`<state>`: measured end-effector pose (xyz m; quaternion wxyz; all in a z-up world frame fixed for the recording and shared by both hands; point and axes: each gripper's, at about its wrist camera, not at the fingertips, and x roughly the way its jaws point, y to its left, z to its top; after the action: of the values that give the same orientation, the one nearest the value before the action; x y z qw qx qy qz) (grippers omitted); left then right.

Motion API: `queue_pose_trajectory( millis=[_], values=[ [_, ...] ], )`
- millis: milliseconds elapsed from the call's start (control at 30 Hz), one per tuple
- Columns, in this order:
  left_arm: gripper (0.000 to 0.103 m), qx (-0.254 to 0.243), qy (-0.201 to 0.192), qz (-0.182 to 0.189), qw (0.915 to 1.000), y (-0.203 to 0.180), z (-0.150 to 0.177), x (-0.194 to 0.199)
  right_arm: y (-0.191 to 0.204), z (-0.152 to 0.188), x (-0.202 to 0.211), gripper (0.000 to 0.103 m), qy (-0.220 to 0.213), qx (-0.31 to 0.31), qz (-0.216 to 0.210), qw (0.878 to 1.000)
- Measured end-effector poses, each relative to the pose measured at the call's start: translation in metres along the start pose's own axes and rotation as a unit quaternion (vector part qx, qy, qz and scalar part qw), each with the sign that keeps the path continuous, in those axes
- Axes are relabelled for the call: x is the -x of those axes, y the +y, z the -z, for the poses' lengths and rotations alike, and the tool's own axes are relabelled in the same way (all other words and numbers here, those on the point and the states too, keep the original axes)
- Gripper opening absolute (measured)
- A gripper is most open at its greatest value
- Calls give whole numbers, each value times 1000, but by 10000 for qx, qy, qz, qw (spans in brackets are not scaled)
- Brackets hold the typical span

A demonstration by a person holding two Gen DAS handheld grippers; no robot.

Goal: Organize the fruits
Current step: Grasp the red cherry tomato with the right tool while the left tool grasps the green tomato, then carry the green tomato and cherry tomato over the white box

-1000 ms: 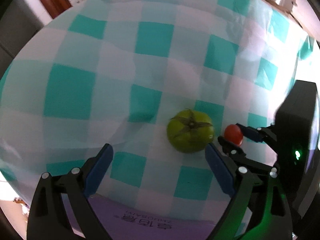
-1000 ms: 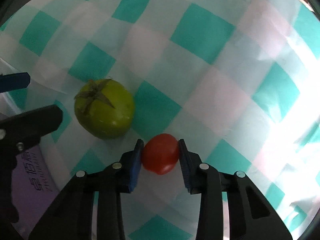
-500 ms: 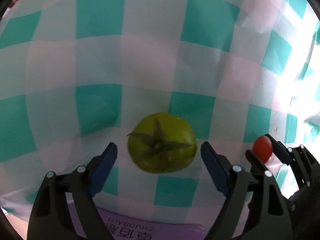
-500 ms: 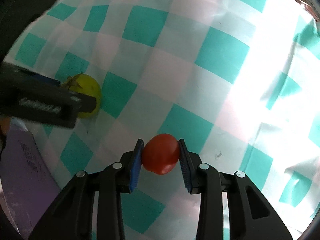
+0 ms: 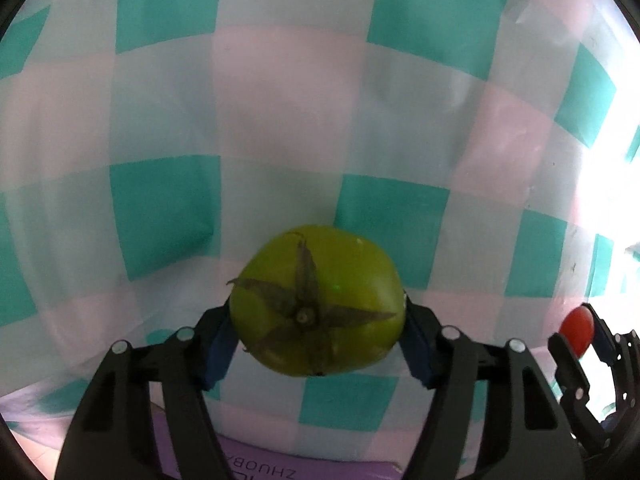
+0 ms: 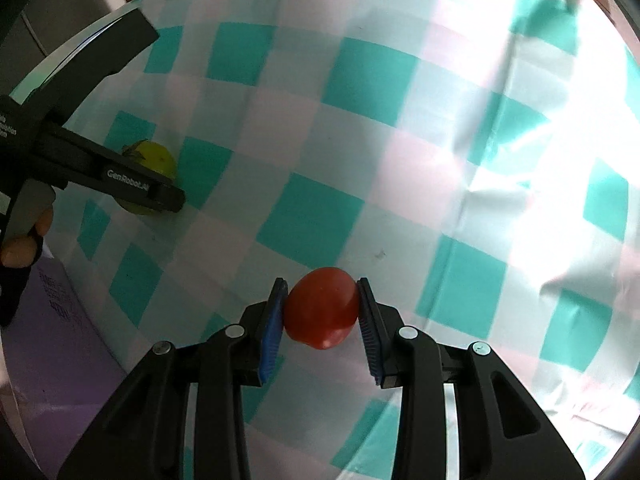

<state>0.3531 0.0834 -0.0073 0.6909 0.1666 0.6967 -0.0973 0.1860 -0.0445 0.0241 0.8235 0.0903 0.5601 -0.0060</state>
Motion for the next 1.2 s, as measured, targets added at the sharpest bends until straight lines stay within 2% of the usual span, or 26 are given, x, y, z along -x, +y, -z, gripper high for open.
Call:
queue_pose_trajectory(
  millis=[33,233,300,533,700,833,1133,1200],
  values=[
    [69,-16,-23,-34,10000,-5,11,0,0,0,0,35,-5,-17,-2,10000],
    [68,-174,-67,-29,9998,-29,16,15,-6,-3,7,35,-36,-99,-2,9999],
    [68,-270,-140,-34,9995,-41,19,20,-9,6,-10,35,-44,-140,27,9999],
    [68,-643,-523,232,9963,-111,52,50,-30,26,-7,35,-50,-385,108,9992],
    [68,-757,-747,471,9932,-157,103,66,-47,48,-10,35,-61,-473,130,9988],
    [68,-790,-902,546,9913,-178,151,71,-52,66,-2,35,-73,-391,97,9992],
    [68,-585,-1257,632,9883,-200,258,73,-55,119,29,35,0,163,-101,9998],
    [68,-566,-1337,613,9875,-195,282,67,-49,129,31,35,21,341,-144,9993]
  ],
)
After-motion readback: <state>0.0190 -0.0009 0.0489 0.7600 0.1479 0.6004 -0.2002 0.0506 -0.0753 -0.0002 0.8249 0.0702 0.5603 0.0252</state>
